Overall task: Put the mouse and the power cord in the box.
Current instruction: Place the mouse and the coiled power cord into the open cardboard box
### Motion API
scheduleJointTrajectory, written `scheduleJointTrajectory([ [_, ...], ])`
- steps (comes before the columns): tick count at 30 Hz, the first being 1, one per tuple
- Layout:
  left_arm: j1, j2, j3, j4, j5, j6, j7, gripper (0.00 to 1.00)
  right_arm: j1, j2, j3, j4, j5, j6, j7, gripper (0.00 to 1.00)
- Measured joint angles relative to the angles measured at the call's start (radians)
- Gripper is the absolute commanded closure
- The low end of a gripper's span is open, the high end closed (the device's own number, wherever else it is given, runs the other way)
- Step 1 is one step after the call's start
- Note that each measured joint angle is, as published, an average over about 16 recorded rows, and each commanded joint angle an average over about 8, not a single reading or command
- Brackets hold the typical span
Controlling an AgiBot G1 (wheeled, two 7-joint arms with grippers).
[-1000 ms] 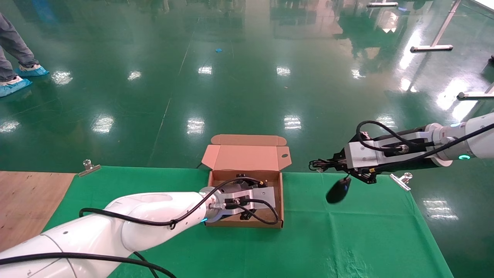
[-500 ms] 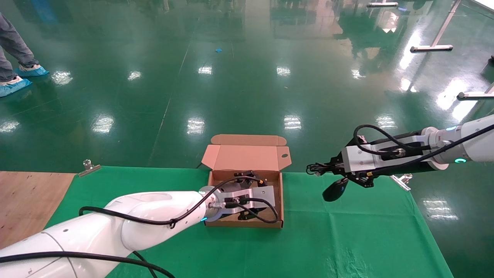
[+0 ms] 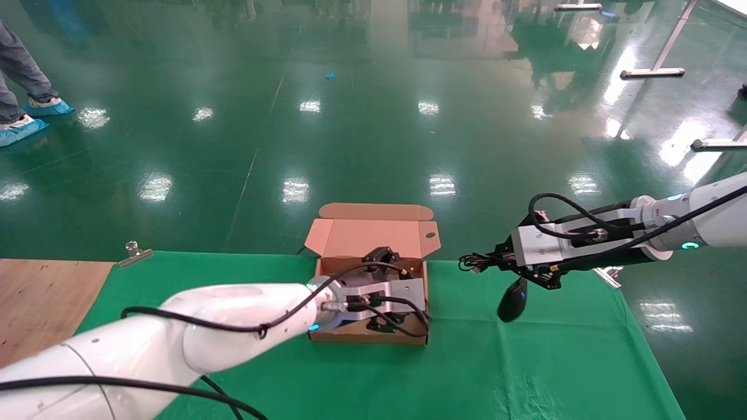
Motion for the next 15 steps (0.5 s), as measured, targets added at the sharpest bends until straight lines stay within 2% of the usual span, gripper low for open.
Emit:
scheduleJointTrajectory([
  [9,-0.041,-0.002,0.026,0.03,0.018,0.057,0.148,0.0,0.003,-0.011,0.001,0.017,0.003,-0.007,0.016,1.0],
  [15,-0.07,-0.008,0.033,0.052,0.028,0.075,0.209,0.0,0.013,-0.039,0.004,0.036,0.008,-0.002,0.035,1.0],
])
